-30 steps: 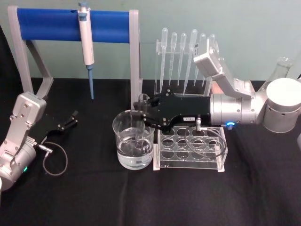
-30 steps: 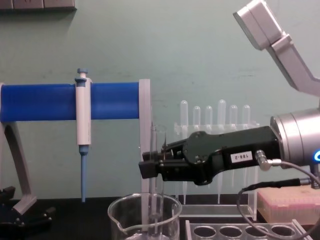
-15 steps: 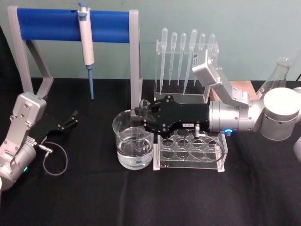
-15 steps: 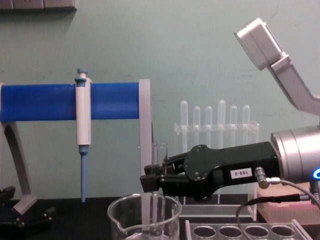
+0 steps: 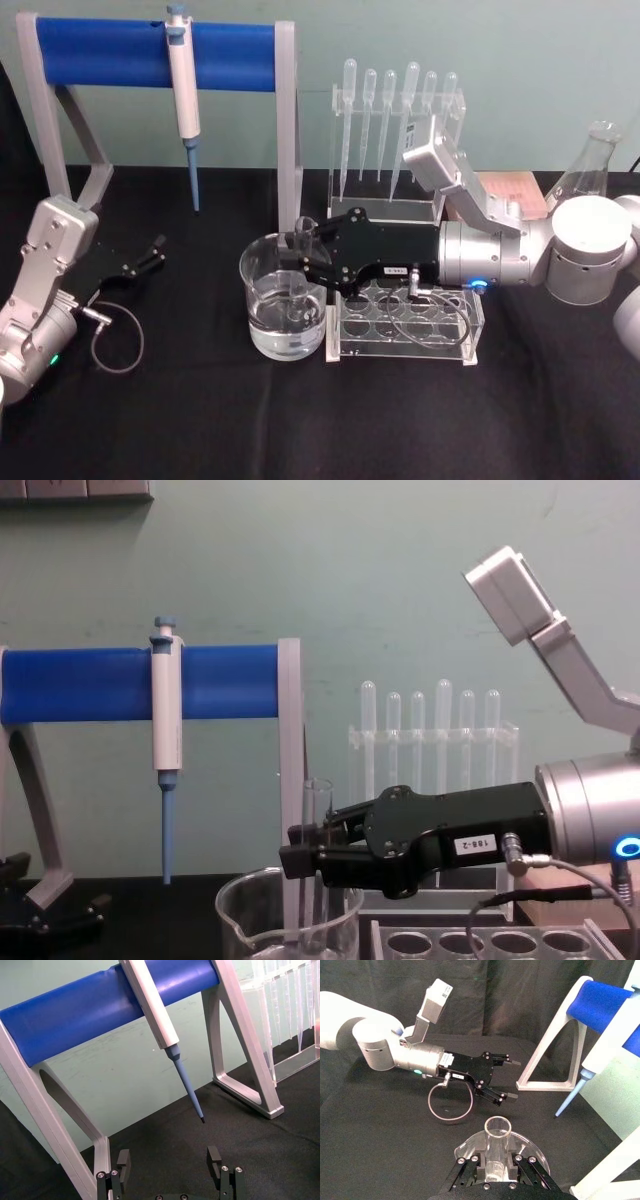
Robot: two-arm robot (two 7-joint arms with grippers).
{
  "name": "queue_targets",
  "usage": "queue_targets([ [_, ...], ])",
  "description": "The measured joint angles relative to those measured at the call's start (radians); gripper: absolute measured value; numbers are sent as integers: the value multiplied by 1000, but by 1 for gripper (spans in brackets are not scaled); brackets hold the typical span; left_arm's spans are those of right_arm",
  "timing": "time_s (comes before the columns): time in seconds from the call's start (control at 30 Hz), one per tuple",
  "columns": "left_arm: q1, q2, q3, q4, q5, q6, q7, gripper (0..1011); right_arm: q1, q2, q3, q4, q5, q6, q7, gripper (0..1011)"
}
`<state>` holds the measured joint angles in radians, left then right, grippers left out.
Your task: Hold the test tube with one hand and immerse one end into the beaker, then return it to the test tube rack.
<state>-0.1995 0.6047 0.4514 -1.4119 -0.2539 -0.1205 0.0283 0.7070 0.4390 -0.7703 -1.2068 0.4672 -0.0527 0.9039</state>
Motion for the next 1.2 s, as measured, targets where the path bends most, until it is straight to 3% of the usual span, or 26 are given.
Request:
queue_targets([
  [0.5,0,0,0,0,0,0,0,1000,4,-22,4,26,-19,-2,1,226],
  [1.2,0,0,0,0,0,0,0,1000,4,-20,4,26,-18,-1,3,226],
])
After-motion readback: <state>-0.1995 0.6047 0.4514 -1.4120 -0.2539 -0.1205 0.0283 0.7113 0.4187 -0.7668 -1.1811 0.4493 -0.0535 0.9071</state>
